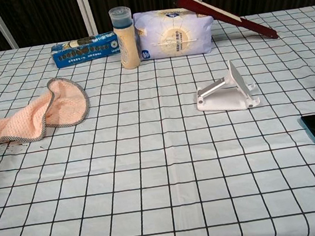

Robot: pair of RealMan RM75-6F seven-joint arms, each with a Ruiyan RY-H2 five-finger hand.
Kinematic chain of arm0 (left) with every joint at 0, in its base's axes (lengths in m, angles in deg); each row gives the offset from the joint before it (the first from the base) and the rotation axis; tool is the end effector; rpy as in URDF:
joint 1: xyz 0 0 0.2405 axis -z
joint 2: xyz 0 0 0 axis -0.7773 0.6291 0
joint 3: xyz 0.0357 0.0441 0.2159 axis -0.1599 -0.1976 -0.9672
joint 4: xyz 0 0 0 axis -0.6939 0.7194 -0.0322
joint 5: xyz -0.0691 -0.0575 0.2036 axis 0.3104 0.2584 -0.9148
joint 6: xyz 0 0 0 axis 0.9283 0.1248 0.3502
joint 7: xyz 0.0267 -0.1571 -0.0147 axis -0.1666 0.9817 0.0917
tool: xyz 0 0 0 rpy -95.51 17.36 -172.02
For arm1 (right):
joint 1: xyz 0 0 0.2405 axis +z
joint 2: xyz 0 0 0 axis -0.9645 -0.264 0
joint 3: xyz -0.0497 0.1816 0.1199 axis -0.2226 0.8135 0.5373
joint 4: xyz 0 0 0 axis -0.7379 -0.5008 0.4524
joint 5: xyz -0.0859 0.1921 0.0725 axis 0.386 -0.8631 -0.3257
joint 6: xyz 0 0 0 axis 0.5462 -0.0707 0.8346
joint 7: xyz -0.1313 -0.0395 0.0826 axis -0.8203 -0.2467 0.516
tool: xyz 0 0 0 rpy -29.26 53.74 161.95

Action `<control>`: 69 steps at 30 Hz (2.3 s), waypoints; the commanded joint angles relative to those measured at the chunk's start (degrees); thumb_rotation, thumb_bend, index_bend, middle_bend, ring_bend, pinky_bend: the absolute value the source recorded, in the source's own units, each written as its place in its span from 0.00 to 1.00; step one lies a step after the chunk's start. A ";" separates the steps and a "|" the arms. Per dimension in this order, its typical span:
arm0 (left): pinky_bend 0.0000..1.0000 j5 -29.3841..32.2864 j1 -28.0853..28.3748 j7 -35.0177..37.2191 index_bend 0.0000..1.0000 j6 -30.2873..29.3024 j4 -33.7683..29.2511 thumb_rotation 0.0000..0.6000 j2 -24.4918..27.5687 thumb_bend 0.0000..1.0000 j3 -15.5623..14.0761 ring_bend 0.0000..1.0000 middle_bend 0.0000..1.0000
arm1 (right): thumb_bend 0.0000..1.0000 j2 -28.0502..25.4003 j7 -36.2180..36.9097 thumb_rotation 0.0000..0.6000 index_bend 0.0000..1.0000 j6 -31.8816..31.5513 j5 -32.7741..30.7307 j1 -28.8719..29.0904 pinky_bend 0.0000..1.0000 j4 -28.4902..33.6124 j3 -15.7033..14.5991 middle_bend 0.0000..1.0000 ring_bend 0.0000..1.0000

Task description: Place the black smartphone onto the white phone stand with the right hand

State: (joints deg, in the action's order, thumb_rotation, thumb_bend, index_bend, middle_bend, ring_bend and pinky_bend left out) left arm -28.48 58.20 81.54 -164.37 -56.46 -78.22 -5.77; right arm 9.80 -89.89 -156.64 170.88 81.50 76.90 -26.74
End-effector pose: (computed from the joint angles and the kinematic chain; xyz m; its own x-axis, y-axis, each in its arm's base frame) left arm -0.2816 0.2006 0.1203 0.4495 0.0802 0.8897 0.8932 -0.0222 -0.4492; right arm -0.2821 -0.2154 0.1214 0.4344 0.0034 0.9007 -0.9003 0.0325 0.4341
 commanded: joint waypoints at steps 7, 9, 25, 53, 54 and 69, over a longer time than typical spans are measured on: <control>0.00 0.01 0.11 -0.13 0.00 0.15 0.01 1.00 -0.11 0.00 0.02 0.00 0.00 | 0.07 0.04 -0.12 1.00 0.00 0.03 0.38 0.05 0.14 0.06 -0.20 0.00 0.00; 0.00 -0.05 0.08 -0.12 0.00 0.05 0.03 1.00 -0.13 0.00 0.03 0.00 0.00 | 0.07 0.09 -0.17 1.00 0.00 0.18 0.67 0.17 0.14 0.25 -0.32 0.00 0.00; 0.00 0.11 0.15 1.12 0.00 0.30 0.19 1.00 0.11 0.00 0.10 0.00 0.00 | 0.12 1.16 -9.09 1.00 0.09 11.97 0.90 6.59 0.14 1.10 -2.32 0.09 0.01; 0.00 0.85 0.82 2.25 0.00 2.02 -0.07 1.00 0.71 0.00 0.09 0.00 0.00 | 0.17 11.09 -18.06 1.00 0.22 23.15 -10.41 13.68 0.14 -5.37 -1.51 0.21 0.09; 0.00 0.89 0.84 2.27 0.00 2.06 -0.09 1.00 0.73 0.00 0.10 0.00 0.00 | 0.17 11.29 -18.26 1.00 0.23 23.28 -10.82 13.79 0.14 -5.67 -1.51 0.22 0.09; 0.00 1.24 0.93 2.56 0.00 2.32 -0.37 1.00 0.92 0.00 0.14 0.00 0.00 | 0.17 12.28 -19.50 1.00 0.29 23.33 -14.21 14.17 0.14 -6.66 -1.94 0.28 0.10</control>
State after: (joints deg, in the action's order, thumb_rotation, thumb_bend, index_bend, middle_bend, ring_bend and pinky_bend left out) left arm -27.26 59.13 84.08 -162.05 -56.83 -77.30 -5.63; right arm 22.00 -109.30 -133.32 156.79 95.63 70.31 -28.63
